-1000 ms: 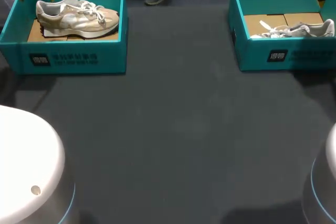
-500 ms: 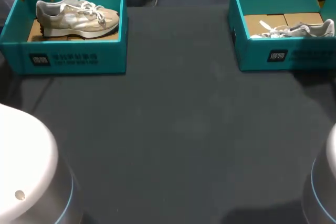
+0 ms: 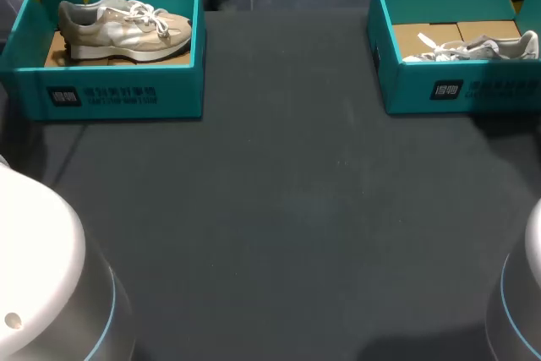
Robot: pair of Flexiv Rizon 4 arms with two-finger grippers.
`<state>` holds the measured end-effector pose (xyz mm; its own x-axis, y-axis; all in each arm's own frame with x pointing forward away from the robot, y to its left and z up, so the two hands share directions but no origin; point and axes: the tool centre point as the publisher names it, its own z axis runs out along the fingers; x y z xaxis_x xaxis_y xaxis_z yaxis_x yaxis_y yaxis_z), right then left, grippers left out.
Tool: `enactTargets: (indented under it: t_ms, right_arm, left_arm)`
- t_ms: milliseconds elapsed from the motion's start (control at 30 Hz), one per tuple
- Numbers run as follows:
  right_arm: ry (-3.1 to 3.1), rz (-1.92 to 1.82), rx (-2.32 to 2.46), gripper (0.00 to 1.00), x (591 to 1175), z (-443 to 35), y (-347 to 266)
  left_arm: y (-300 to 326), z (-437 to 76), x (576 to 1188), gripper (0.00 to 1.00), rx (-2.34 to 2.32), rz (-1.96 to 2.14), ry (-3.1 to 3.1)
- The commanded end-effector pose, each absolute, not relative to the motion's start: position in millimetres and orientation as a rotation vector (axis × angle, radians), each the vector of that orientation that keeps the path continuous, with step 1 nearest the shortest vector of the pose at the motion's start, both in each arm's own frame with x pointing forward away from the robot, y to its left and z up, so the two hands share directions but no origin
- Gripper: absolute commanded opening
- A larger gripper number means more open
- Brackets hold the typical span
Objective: Take the shoe out of the shoebox, open the shoe tongue, remove and reinsert the insole, then place the shoe into the shoebox
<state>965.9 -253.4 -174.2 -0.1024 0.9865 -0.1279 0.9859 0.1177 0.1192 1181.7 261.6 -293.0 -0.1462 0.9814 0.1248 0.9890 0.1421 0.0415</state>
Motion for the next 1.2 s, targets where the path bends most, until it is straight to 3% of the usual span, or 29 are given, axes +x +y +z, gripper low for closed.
enactTargets:
  t_ms: [33, 600, 833, 1133, 1200]
  right_arm:
    - [2.21, 0.005, 1.977, 1.0, 965, -174, -253]
    - [2.21, 0.005, 1.977, 1.0, 965, -174, -253]
    - [2.21, 0.005, 1.977, 1.0, 965, -174, -253]
    - [2.21, 0.005, 1.977, 1.0, 965, -174, -253]
    - [2.21, 0.005, 1.977, 1.0, 965, -174, -253]
  left_arm:
    - [266, -298, 1186, 0.98, -2.018, -0.161, -2.295]
    - [274, -332, 1179, 0.8, -2.018, -0.118, -2.226]
    - [275, -345, 1186, 0.84, -2.012, -0.081, -2.251]
    - [276, -357, 1190, 0.8, -2.028, -0.079, -2.238]
    - [276, -361, 1192, 0.75, -2.029, -0.078, -2.235]
